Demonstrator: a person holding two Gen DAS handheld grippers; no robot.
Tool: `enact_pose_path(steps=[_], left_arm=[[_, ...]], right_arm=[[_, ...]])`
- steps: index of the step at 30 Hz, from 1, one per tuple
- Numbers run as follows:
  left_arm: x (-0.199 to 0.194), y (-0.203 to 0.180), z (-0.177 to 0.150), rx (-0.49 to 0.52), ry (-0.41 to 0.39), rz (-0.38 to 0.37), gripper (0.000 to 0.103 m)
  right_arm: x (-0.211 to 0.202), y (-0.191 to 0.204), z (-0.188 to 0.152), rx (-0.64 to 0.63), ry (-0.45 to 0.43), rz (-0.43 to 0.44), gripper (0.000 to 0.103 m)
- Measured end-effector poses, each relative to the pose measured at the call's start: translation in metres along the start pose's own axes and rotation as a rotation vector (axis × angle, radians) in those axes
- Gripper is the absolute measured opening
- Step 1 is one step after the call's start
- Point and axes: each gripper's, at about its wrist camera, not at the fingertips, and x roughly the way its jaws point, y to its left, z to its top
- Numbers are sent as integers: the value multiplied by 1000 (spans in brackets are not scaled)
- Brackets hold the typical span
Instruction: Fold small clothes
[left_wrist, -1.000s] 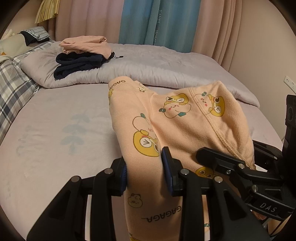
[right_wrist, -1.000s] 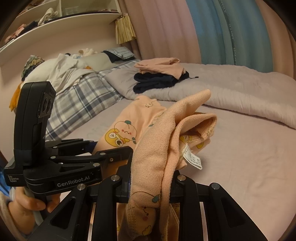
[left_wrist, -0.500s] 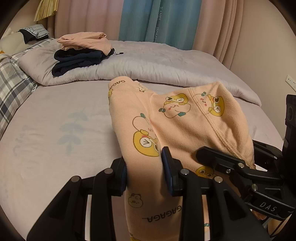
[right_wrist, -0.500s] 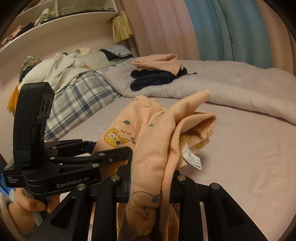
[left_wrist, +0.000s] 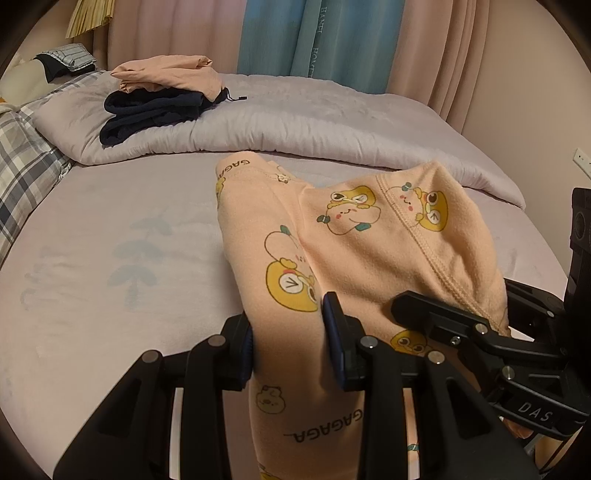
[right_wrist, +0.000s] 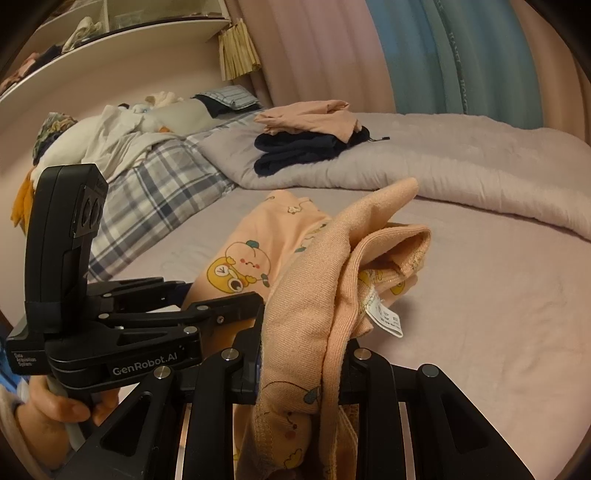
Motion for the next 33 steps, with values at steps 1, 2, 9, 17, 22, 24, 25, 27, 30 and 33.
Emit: enact_pose_path(steps=[1, 2, 9, 17, 22, 24, 25, 27, 30, 33], left_arm=[[1, 0, 0, 0, 1, 0, 33], [2, 1, 1, 0, 3, -1, 33], [8, 1, 1, 1, 12, 0, 33], [20, 2, 0, 0, 28, 3, 33], [26, 3, -1, -3, 40, 4, 33], [29, 3, -2, -2, 45, 6, 33], [30, 3, -2, -2, 47, 7, 33], [34, 4, -2, -3, 53, 8, 33], [41, 5, -3, -7, 70, 10, 33], [52, 7, -5, -11, 94, 16, 33]], right_arm=[[1, 0, 0, 1, 1, 0, 27], [1, -1, 0, 1, 2, -1, 27], [4, -3, -1, 0, 10, 3, 27], [11, -7, -2, 13, 23, -1, 27], [15, -10, -3, 20, 31, -2, 27], [18, -11, -4, 23, 37, -3, 27], [19, -12, -4, 25, 39, -3, 27], [22, -13, -4, 27, 45, -2, 27], [27, -17, -5, 35, 59, -1, 27], [35, -23, -8, 48, 82, -2, 27]])
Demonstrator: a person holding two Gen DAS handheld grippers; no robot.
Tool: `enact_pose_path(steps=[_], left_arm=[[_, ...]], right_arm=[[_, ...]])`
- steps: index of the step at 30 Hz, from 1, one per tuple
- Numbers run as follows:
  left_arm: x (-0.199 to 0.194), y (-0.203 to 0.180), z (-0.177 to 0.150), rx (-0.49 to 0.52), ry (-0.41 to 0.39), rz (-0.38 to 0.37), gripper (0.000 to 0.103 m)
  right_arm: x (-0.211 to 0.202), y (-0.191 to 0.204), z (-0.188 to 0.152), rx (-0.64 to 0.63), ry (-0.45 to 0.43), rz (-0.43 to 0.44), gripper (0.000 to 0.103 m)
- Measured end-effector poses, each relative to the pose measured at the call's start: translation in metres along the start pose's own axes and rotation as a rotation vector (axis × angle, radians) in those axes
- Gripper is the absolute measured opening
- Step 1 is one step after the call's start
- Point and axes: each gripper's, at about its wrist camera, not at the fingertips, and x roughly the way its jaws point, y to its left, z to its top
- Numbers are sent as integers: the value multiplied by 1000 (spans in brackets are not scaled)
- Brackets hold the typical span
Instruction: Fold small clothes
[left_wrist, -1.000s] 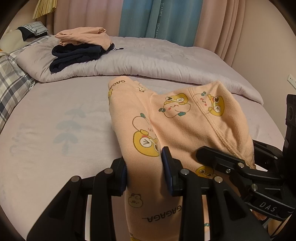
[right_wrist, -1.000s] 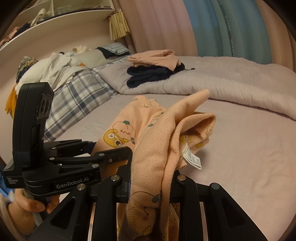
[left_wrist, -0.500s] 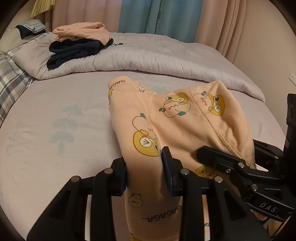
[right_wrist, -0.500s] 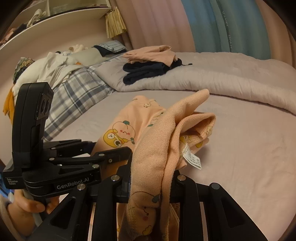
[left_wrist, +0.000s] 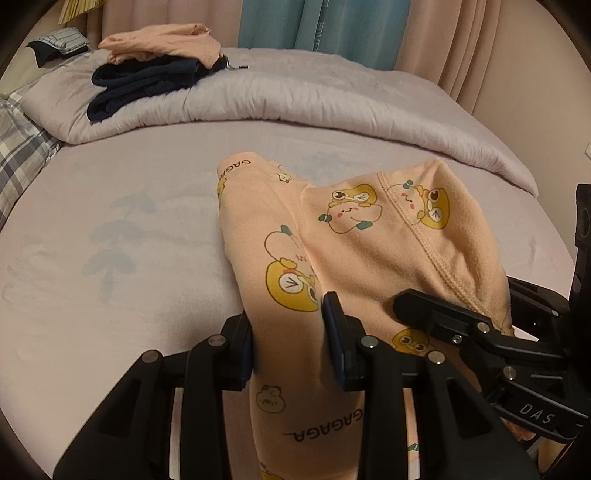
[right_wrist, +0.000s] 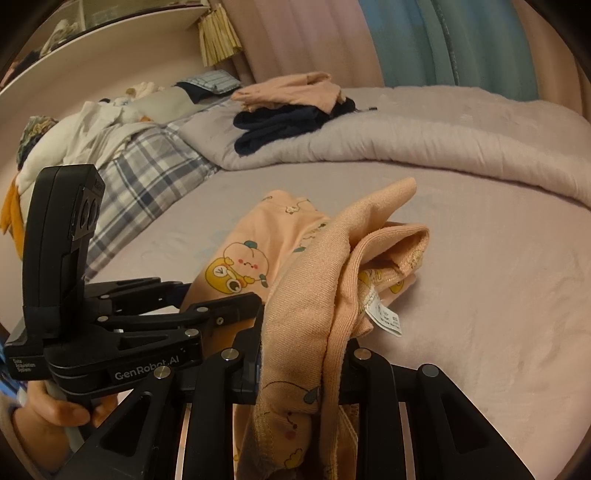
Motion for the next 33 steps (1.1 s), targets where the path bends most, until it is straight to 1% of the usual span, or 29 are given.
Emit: enact_pose_path(steps=[7, 12, 15, 16, 17, 19, 21, 23, 25, 28, 31, 33], left_arm=[[25, 4, -6, -2, 60, 22, 34], [31, 11, -10, -20, 73, 15, 38], [31, 14, -12, -26, 69, 35, 49], [30, 16, -13, -28, 71, 48, 59], [29, 19, -14, -36, 70, 66, 68], [28, 26, -17, -56, 74, 73, 73], [26, 31, -20, -73, 79, 68, 76], [23, 36, -24, -84, 79, 81, 81], [18, 37, -27, -86, 76, 90, 81], [9, 38, -33, -89, 63, 116, 81], [7, 40, -39, -95, 65, 123, 84], [6, 43, -42, -119, 74, 116, 84]], right_arm=[[20, -12, -6, 30, 69, -14, 27], [26, -31, -11, 104, 108, -12, 27], [29, -46, -16, 181, 136, 2, 31], [29, -50, -18, 203, 143, 12, 33], [29, -56, -21, 234, 149, 17, 38], [27, -64, -25, 275, 152, 28, 40], [22, -68, -29, 313, 151, 43, 42], [18, -68, -31, 315, 149, 30, 42], [14, -64, -31, 304, 145, 16, 43], [0, -58, -36, 281, 129, 39, 45], [-1, -56, -42, 233, 152, -27, 49], [-3, -59, -45, 236, 159, -43, 50]])
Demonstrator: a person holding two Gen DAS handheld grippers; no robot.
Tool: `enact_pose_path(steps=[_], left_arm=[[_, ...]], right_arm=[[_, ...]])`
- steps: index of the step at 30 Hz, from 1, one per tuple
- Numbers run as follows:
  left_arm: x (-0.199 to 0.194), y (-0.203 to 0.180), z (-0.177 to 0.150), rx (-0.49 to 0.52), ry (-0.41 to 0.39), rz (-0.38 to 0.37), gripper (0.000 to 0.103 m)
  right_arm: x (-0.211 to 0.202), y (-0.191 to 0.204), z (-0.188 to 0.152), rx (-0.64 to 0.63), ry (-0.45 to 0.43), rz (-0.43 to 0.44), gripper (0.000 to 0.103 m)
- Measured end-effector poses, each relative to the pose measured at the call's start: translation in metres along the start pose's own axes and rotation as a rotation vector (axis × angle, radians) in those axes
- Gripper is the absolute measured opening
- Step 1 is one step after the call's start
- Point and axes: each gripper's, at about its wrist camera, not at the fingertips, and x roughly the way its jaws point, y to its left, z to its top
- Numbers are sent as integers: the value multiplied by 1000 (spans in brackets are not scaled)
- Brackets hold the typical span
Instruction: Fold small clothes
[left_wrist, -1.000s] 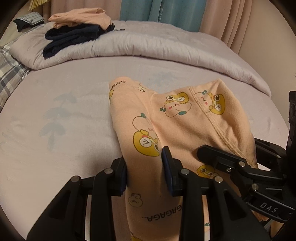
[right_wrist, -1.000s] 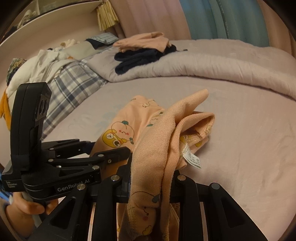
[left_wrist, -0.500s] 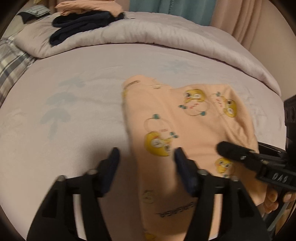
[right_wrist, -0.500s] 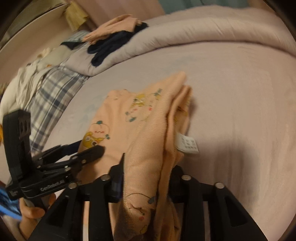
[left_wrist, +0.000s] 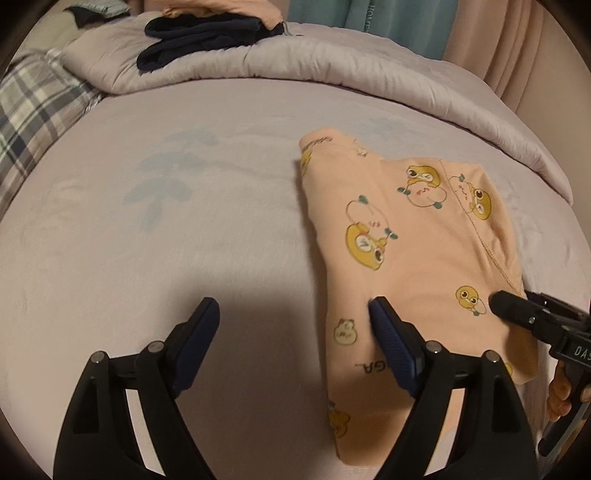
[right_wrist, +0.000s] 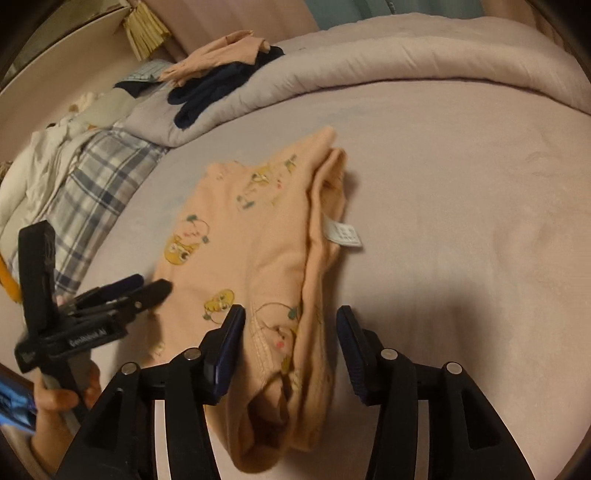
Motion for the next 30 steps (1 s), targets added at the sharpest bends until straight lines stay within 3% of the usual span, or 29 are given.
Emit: enact_pose_path(steps=[6, 7, 9, 11, 16, 21, 26, 30], left_arm=[[-31, -9, -5, 34, -23, 43, 82], [-38, -12, -7, 41, -27, 44, 82], [-49, -14, -10, 42, -26, 33, 83], [-62, -16, -14, 35, -21, 24, 90], [-99, -24, -22, 42, -56, 48, 102], [-133, -29, -30, 38, -85, 71, 102], [-153, -31, -38, 18, -81, 41, 102], [-167, -36, -45, 24, -95, 62, 102]], right_arm=[[-13, 18, 1, -51, -4, -90, 52], [-17, 23, 0, -67, -4, -100, 54], [-26, 32, -5, -96, -5, -114, 70], [-36, 41, -9, -123, -14, -123, 71], [-60, 60, -16, -173, -39, -133, 78], [-86, 76, -21, -197, -81, -121, 94], [-107, 90, -27, -219, -112, -117, 102], [-121, 97, -29, -212, -141, -122, 102]])
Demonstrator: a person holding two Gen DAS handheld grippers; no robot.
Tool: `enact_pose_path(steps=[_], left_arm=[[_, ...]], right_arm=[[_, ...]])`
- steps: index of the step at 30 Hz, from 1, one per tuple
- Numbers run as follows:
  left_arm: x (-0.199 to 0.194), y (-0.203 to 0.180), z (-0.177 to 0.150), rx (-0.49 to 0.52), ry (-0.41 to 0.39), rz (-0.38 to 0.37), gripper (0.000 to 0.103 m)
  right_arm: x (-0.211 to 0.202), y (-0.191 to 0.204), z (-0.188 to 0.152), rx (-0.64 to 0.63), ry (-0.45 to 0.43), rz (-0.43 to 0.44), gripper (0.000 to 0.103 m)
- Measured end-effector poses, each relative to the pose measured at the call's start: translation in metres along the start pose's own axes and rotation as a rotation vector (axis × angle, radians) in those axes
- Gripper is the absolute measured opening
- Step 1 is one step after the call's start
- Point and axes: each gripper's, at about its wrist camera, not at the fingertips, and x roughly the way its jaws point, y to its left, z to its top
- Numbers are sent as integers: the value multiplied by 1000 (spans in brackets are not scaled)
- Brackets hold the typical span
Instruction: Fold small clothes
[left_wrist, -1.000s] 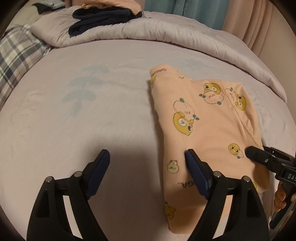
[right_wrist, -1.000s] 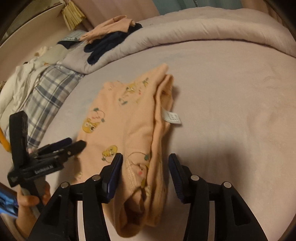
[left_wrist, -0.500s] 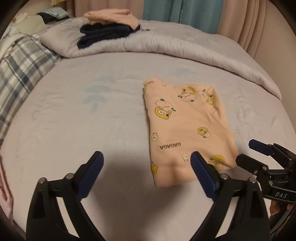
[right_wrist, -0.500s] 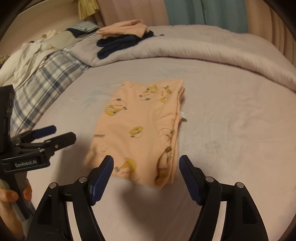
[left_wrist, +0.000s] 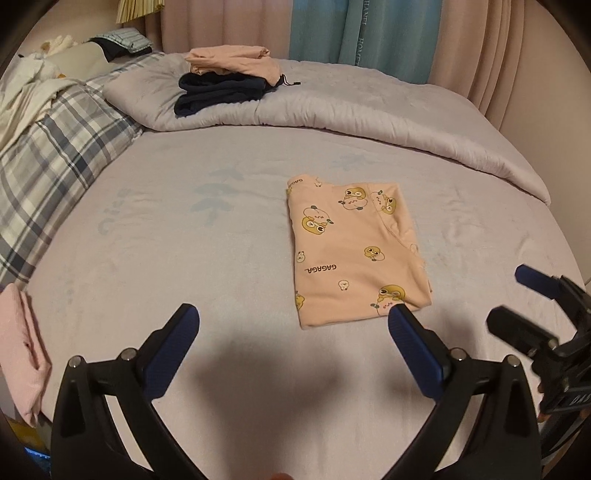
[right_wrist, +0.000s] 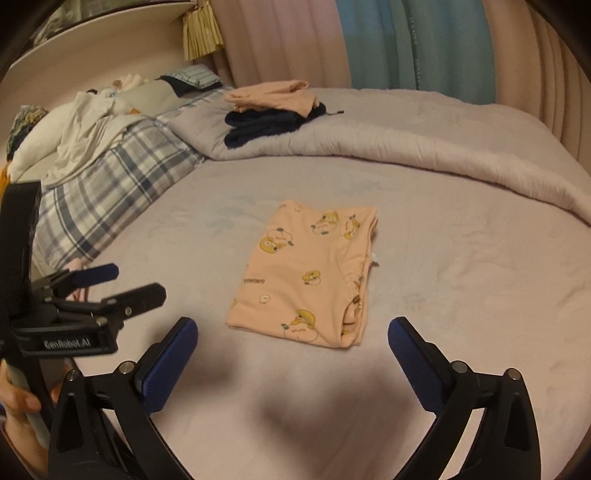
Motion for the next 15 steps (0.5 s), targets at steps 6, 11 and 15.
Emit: enact_pose_path(steps=[6, 11, 15], left_arm=[[-17, 3, -7, -19, -24, 13, 102], [-25, 8, -7, -39, -44, 22, 102], [-27, 7, -8, -40, -41, 25, 102]], right_arm=[[-8, 8, -1, -2, -22, -22, 102], [-12, 12, -2, -1, -28, -16, 102], [-15, 15, -2, -2, -35, -13, 102]])
